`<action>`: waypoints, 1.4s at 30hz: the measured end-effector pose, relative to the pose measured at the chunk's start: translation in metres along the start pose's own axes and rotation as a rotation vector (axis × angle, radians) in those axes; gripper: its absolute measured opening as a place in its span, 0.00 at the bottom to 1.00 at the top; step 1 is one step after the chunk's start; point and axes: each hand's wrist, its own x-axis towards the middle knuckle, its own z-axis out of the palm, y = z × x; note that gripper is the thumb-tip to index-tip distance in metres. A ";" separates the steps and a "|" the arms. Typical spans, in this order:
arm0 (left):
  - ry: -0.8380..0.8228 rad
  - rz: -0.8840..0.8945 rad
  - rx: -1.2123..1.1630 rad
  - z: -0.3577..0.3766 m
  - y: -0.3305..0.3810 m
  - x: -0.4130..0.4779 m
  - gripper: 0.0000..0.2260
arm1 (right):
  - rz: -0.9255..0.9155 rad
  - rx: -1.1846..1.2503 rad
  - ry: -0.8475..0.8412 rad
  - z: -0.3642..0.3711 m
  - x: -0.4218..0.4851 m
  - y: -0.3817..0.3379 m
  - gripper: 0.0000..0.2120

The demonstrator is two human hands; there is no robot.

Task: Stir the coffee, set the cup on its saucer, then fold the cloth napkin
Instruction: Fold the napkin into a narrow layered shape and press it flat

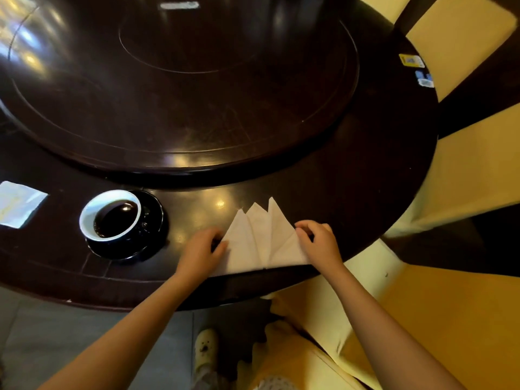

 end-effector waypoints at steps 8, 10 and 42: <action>0.027 -0.134 -0.130 0.021 0.029 0.040 0.08 | 0.003 -0.070 0.113 0.042 0.028 -0.029 0.05; 0.063 -0.121 -0.144 0.023 0.030 0.041 0.07 | -0.009 -0.042 0.125 0.043 0.027 -0.028 0.04; 0.287 0.394 0.206 0.059 0.016 0.036 0.08 | -0.063 -0.081 0.184 0.070 0.039 -0.039 0.08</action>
